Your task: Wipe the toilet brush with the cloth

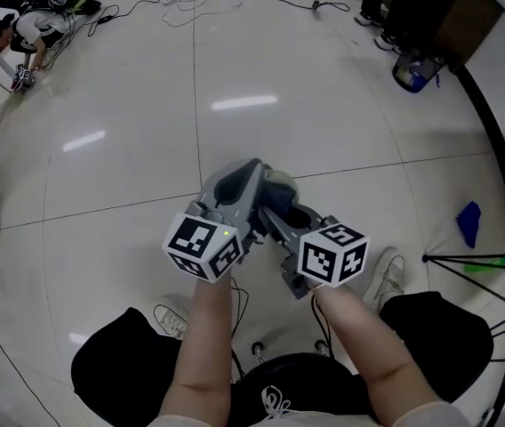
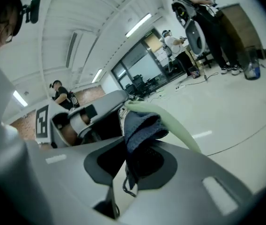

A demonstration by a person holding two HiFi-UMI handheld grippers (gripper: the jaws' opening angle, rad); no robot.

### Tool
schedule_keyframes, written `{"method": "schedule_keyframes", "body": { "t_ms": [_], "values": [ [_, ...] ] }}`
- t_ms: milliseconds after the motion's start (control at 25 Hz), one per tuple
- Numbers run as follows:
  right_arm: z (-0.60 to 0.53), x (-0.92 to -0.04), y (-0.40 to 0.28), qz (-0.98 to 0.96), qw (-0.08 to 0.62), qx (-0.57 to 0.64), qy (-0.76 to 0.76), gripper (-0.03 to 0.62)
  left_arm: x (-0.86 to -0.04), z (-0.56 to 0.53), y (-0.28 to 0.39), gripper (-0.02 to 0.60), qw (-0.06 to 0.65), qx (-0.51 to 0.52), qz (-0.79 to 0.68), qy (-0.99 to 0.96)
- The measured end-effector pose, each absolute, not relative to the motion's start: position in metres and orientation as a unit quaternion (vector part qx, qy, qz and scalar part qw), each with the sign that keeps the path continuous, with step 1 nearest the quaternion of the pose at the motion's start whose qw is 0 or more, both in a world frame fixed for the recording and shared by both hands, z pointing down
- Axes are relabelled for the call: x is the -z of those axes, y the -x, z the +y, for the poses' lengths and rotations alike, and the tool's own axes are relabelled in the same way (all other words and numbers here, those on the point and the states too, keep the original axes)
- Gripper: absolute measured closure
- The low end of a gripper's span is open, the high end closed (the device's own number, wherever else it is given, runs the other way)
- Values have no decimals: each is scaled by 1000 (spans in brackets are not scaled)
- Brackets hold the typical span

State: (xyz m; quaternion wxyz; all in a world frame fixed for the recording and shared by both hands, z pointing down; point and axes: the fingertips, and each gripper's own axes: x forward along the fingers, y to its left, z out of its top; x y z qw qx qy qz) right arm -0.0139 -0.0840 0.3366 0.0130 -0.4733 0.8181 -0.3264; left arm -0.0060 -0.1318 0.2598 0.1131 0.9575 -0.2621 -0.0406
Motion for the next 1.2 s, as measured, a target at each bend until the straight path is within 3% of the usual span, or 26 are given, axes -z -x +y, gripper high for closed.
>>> {"method": "schedule_keyframes", "body": {
  "t_ms": [160,800,1200],
  "values": [
    [-91,-340,-1,786,62,370,491,526,-258,-131,3,575,107,40,-260,-959],
    [-91,-396,-37,719,89,439,532,526,-255,-132,-1,575,107,49,-247,-962],
    [-84,-483,-52,662,55,497,558,526,-254,-136,-2,575,108,53,-253,-960]
  ]
}}
